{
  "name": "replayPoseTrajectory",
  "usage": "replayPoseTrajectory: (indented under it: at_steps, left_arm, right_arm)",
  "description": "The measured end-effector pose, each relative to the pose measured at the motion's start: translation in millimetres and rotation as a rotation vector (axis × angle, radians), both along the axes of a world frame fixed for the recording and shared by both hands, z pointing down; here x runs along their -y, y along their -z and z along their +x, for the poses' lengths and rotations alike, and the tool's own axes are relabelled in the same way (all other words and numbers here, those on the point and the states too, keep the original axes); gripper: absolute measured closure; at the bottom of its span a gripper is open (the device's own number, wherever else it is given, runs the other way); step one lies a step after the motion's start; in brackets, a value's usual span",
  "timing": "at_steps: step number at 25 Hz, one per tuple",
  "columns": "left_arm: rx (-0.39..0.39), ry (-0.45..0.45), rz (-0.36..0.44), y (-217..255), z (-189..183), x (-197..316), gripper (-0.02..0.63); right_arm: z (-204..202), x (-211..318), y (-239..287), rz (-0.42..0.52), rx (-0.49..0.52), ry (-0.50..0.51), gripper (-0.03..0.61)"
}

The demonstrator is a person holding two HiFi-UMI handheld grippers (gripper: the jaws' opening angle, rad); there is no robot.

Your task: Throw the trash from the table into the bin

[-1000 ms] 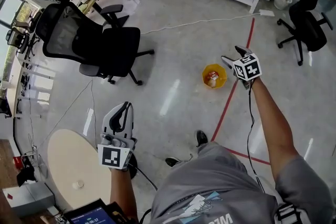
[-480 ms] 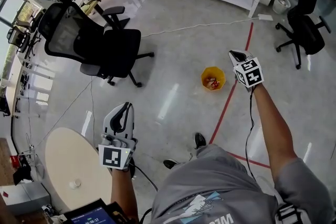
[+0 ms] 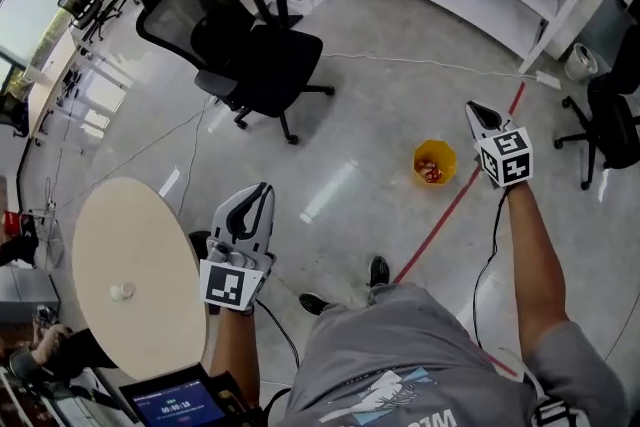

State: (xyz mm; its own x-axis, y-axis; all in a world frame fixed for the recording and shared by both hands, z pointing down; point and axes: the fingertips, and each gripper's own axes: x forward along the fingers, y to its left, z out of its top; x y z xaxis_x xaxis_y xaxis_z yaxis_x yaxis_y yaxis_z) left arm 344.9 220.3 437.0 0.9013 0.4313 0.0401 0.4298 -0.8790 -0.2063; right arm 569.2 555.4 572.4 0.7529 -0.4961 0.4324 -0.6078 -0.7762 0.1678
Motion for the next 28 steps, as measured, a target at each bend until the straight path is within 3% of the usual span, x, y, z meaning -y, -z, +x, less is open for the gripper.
replayPoseTrajectory:
  at_steps: [5,10,15,23,28]
  left_arm:
    - [-0.015,0.096,-0.021,-7.4,-28.6,50.4,0.548]
    - [-0.035,0.206,-0.047,14.5,-71.2,113.3,0.548]
    - [-0.075,0.288,-0.056,-7.1,-118.4,159.7,0.548]
    - [-0.153,0.457,-0.077,34.8,-226.8,292.6,0.548]
    - [-0.180,0.577,-0.073,41.8,-316.5,369.7,0.548]
  right_arm:
    - [-3.8,78.9,12.7,0.014,-0.029,0.110,0.571]
    - [-25.1,175.1,43.7,0.013,-0.042,0.232,0.571]
    - [-54.0,245.5,29.6,0.005,-0.067,0.326,0.571]
    - [-128.6,400.8,93.6,-0.026,-0.109,0.476,0.571]
    - [-188.3,492.1,113.3,-0.036,-0.137,0.565,0.571]
